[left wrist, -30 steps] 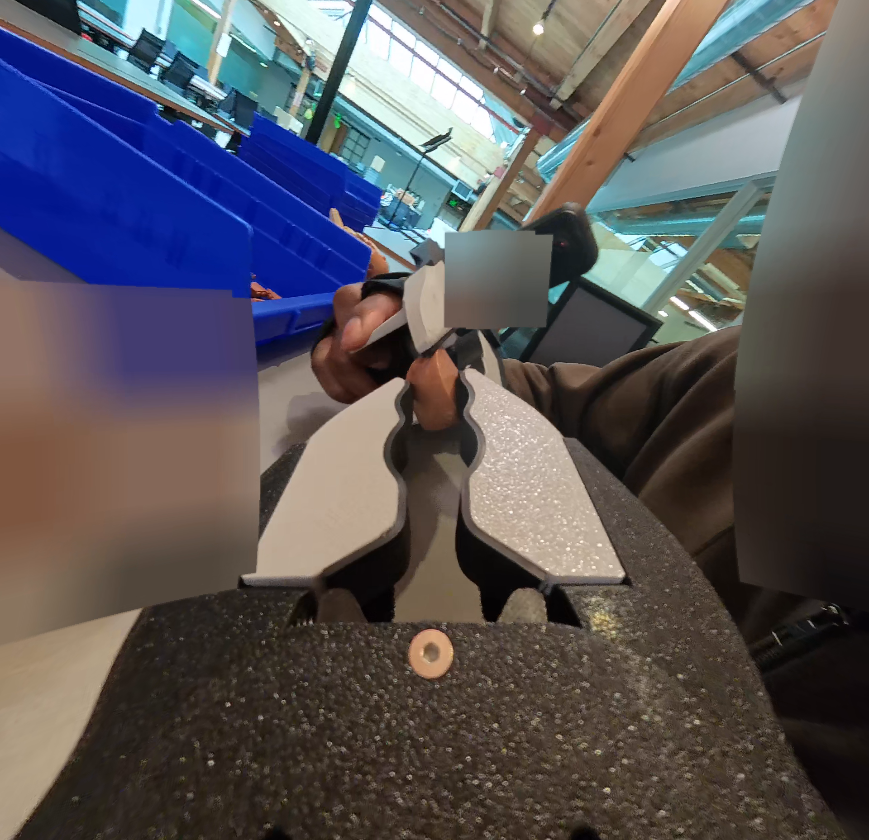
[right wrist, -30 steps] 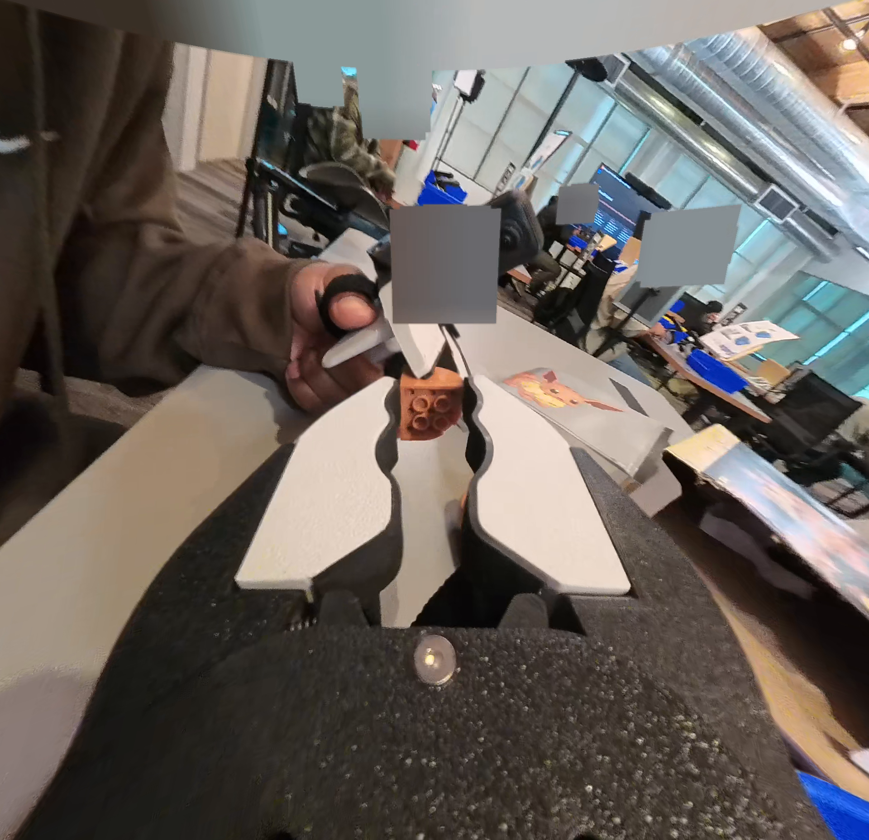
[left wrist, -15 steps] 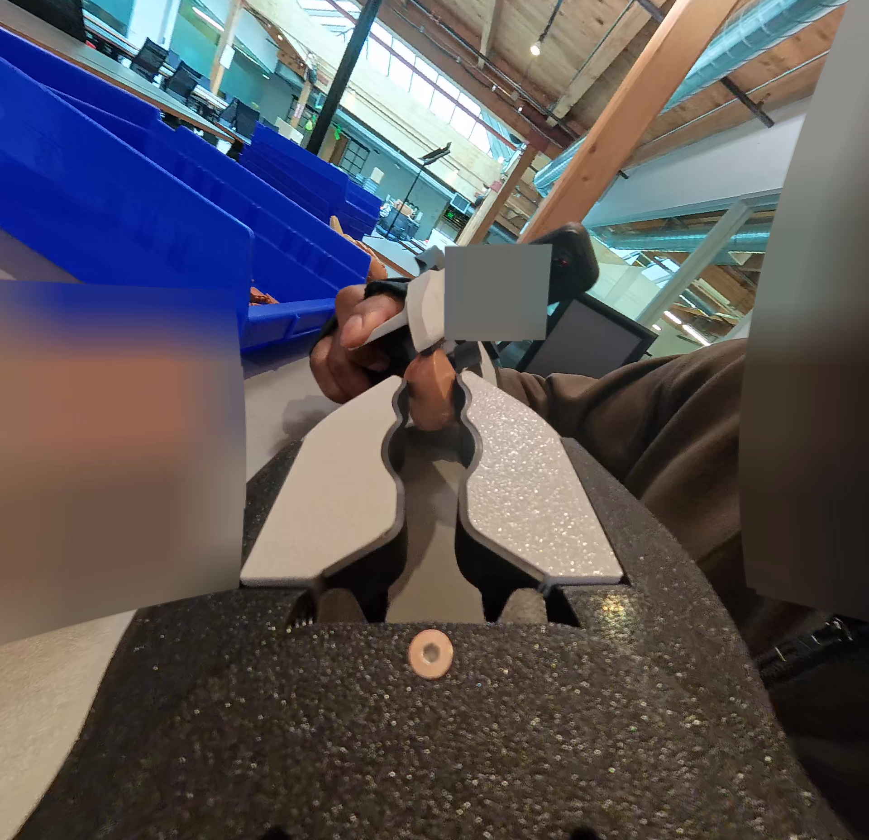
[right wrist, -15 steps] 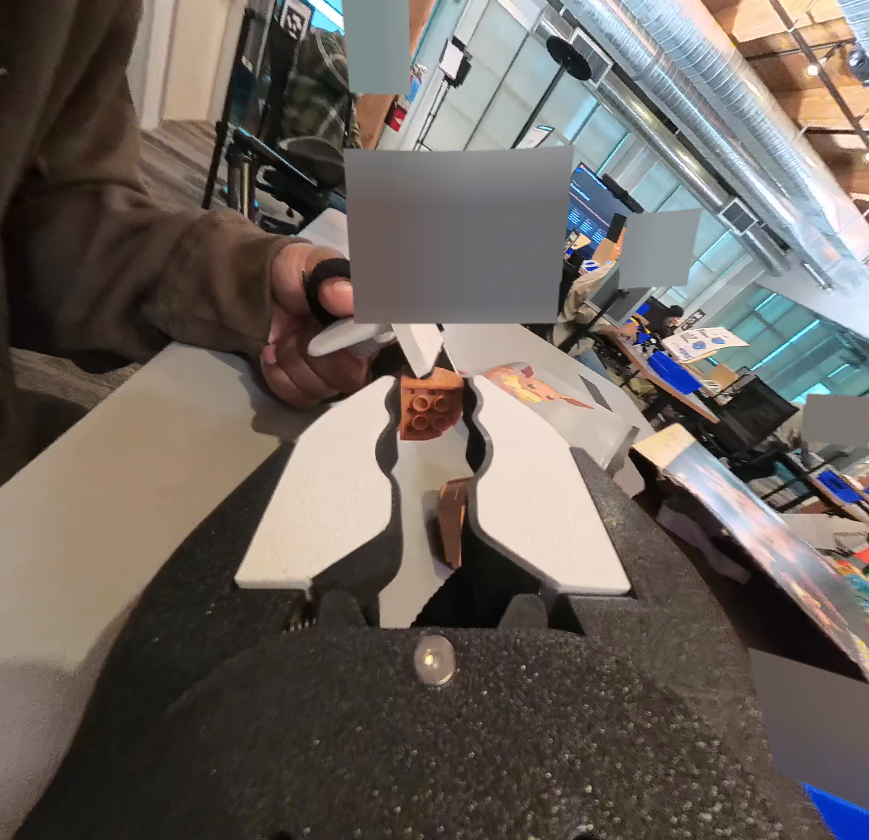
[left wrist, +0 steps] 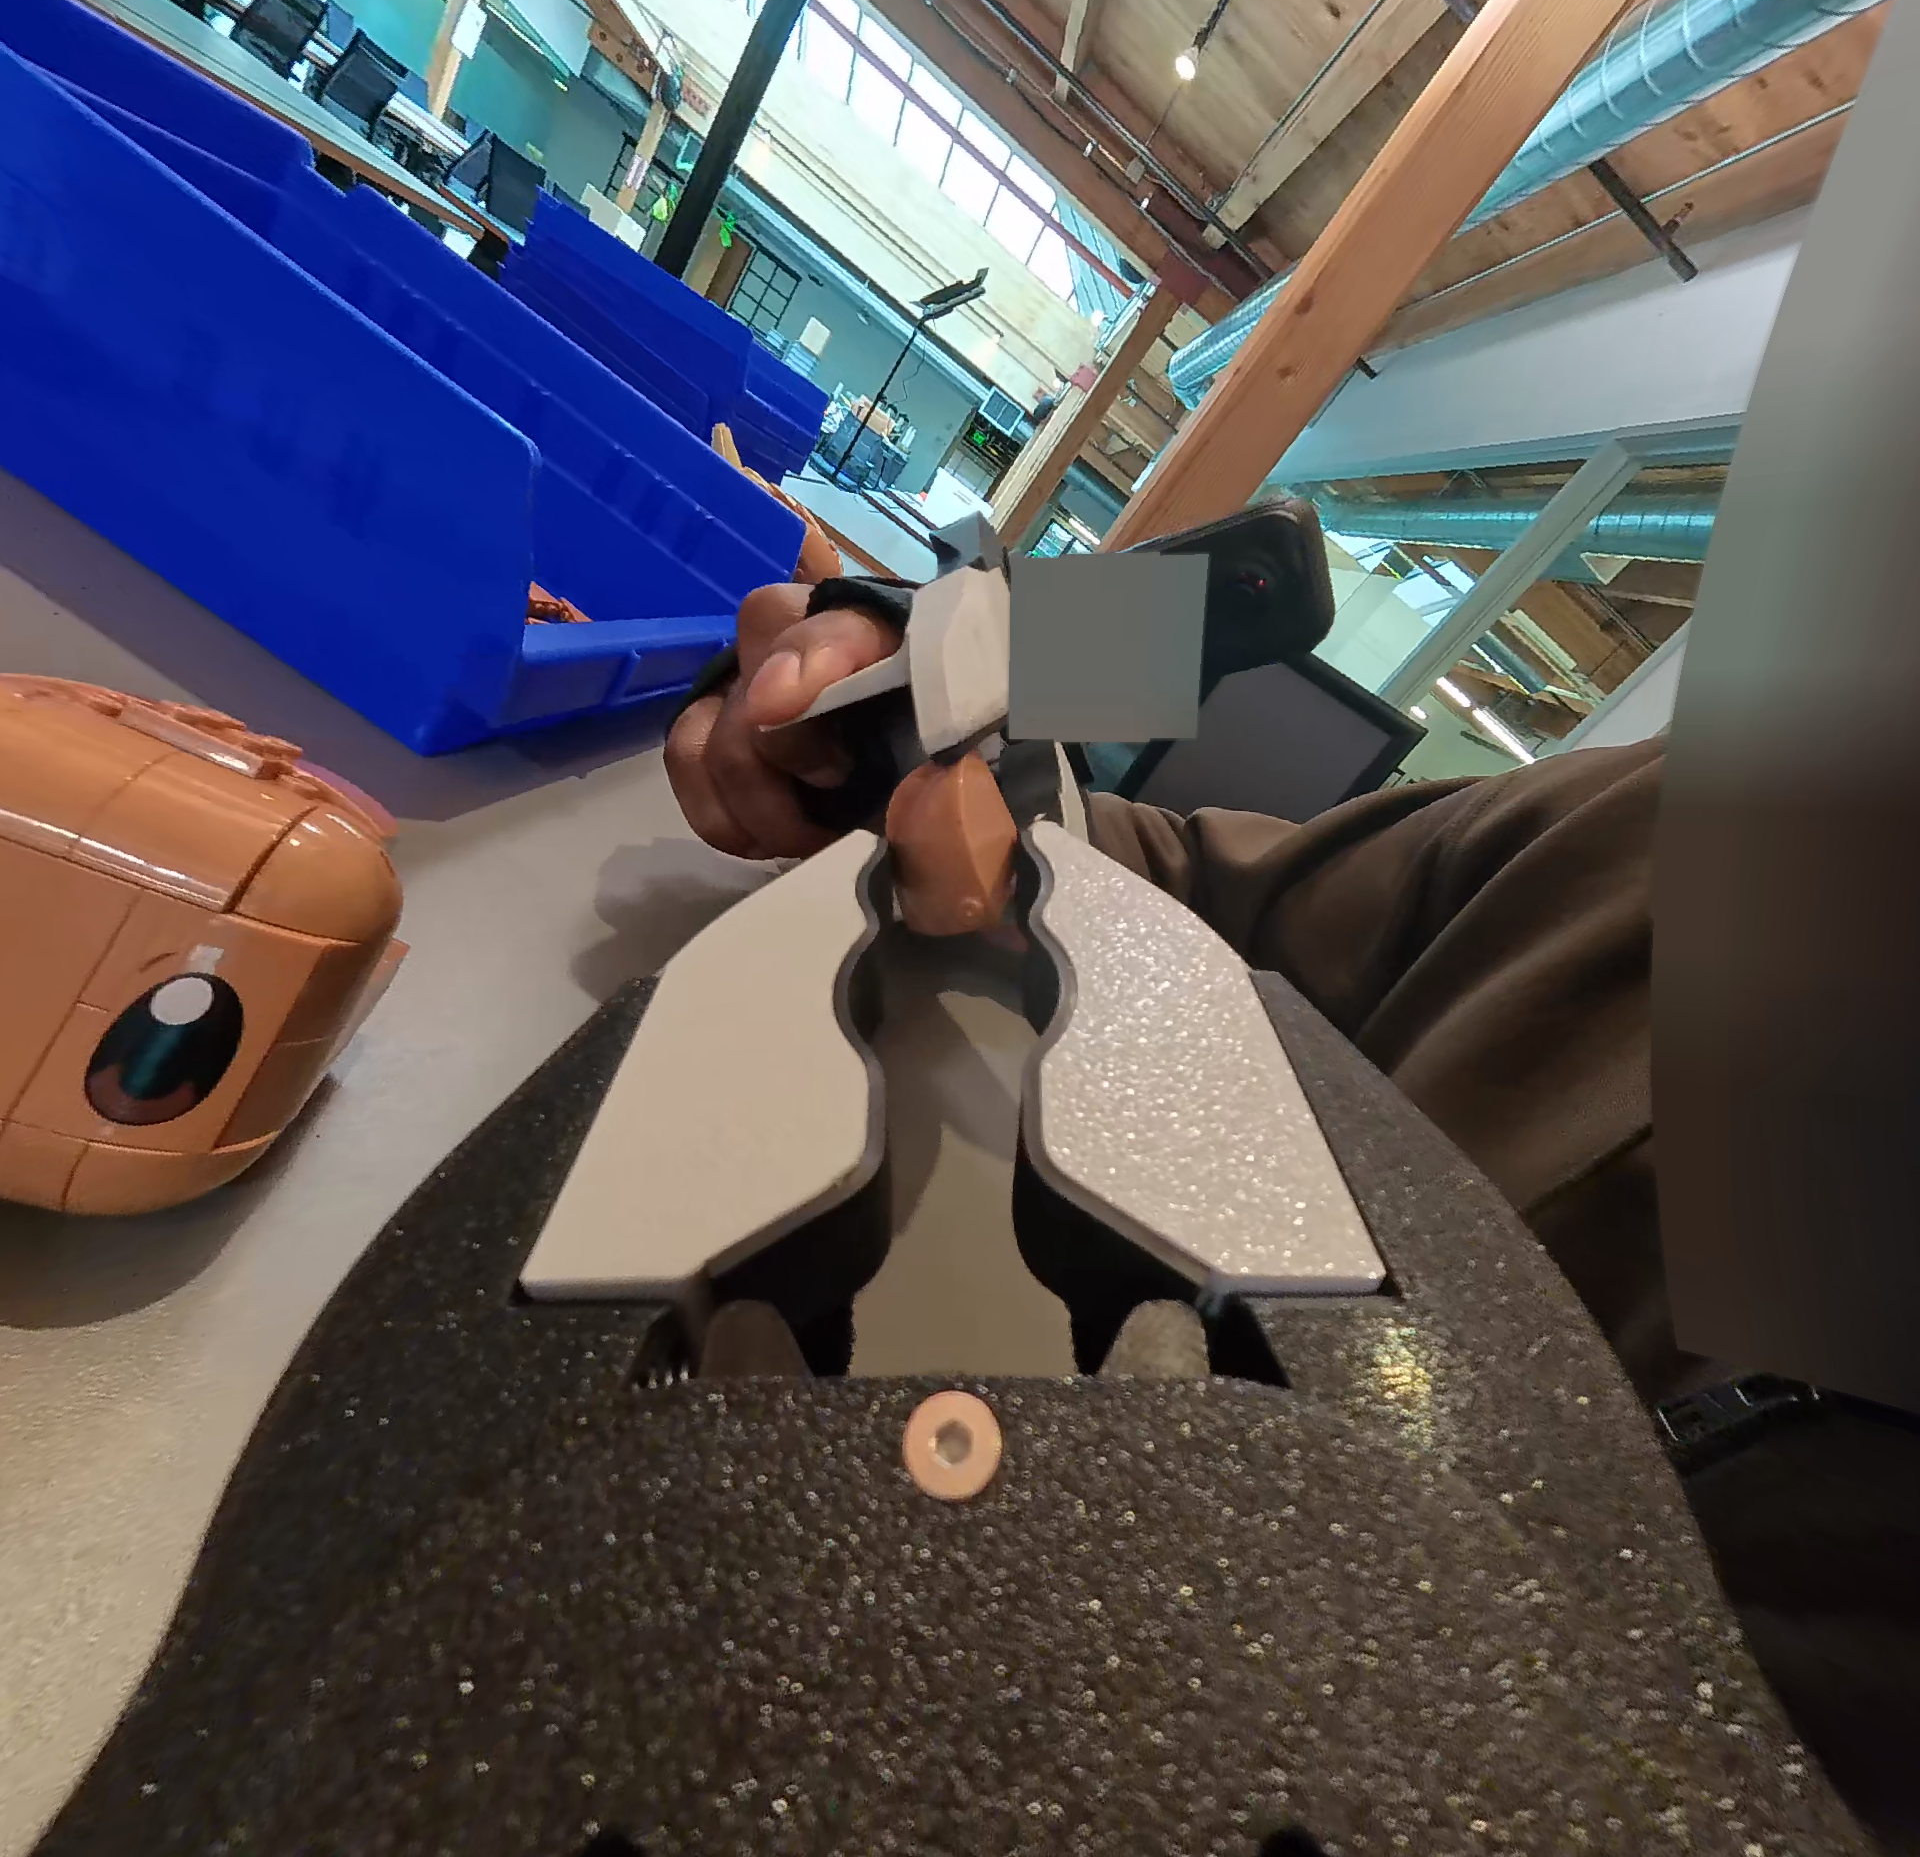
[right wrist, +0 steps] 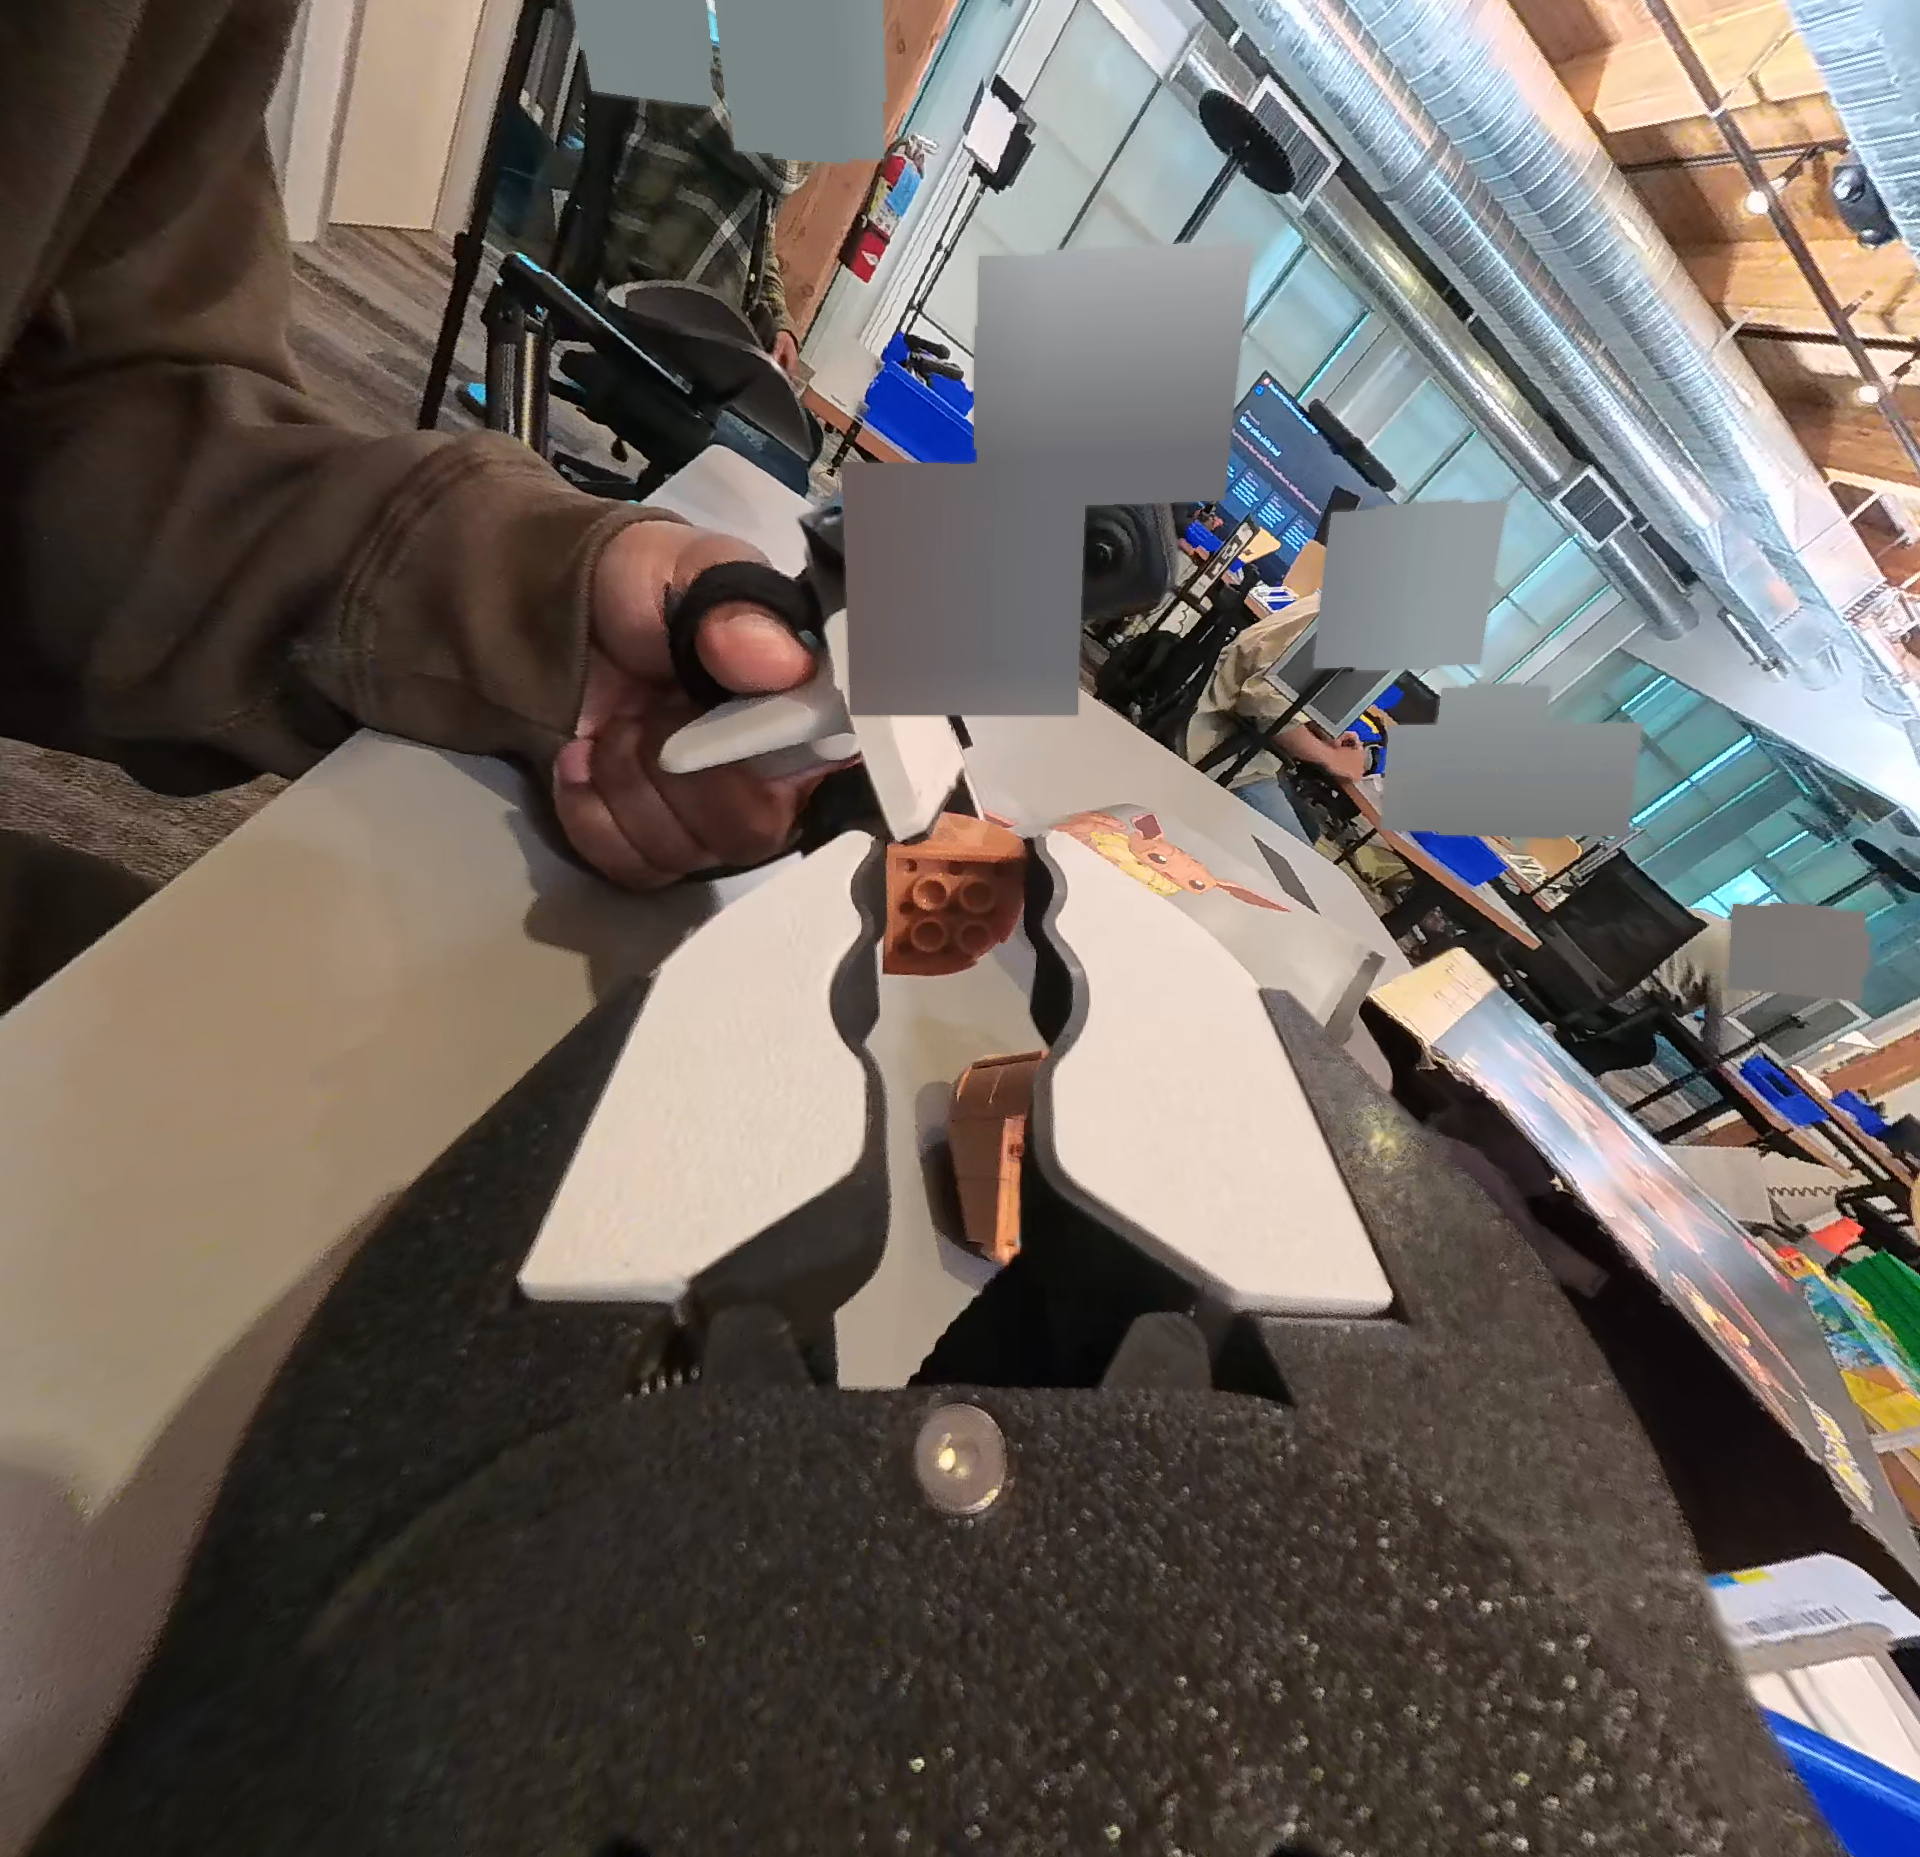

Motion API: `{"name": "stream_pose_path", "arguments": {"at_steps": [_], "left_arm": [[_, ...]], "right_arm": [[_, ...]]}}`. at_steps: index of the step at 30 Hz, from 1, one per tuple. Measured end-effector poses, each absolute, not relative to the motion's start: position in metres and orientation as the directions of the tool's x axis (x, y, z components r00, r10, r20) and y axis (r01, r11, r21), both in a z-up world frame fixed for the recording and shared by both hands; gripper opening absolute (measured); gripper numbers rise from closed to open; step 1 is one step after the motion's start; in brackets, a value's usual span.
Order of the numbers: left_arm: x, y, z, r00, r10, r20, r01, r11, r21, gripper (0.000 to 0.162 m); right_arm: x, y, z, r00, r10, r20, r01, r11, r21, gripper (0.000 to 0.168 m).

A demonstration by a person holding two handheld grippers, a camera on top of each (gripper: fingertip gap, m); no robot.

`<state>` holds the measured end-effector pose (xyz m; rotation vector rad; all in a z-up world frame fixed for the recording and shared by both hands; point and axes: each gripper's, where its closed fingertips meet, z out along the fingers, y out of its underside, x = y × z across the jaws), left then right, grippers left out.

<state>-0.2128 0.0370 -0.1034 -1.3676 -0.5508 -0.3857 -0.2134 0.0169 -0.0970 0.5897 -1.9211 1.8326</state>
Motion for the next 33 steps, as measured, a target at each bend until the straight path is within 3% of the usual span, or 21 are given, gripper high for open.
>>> {"name": "stream_pose_path", "arguments": {"at_steps": [5, 9, 12, 16, 23, 33], "left_arm": [[-0.217, 0.035, -0.104, 0.817, 0.085, 0.570, 0.550, 0.179, -0.816, 0.021], [-0.220, 0.033, -0.105, 0.814, 0.110, 0.570, 0.546, 0.186, -0.817, 0.021], [-0.222, 0.033, -0.109, 0.820, 0.150, 0.553, 0.531, 0.165, -0.831, 0.021], [-0.222, 0.035, -0.112, 0.833, 0.186, 0.521, 0.505, 0.130, -0.853, 0.021], [-0.215, 0.035, -0.108, 0.842, 0.118, 0.527, 0.513, 0.128, -0.849, 0.021], [-0.213, 0.035, -0.107, 0.844, 0.101, 0.527, 0.514, 0.128, -0.848, 0.020]], "right_arm": [[-0.218, 0.015, -0.098, -0.759, 0.045, 0.649, -0.644, 0.087, -0.760, 0.026], [-0.220, 0.012, -0.105, -0.687, 0.054, 0.724, -0.710, 0.161, -0.686, 0.038], [-0.224, 0.013, -0.105, -0.658, 0.076, 0.749, -0.726, 0.201, -0.658, 0.028], [-0.224, 0.015, -0.108, -0.666, 0.051, 0.744, -0.720, 0.215, -0.660, 0.027], [-0.217, 0.016, -0.102, -0.794, -0.008, 0.608, -0.604, 0.125, -0.787, 0.025], [-0.215, 0.017, -0.101, -0.854, -0.054, 0.518, -0.521, 0.088, -0.849, 0.025]]}}
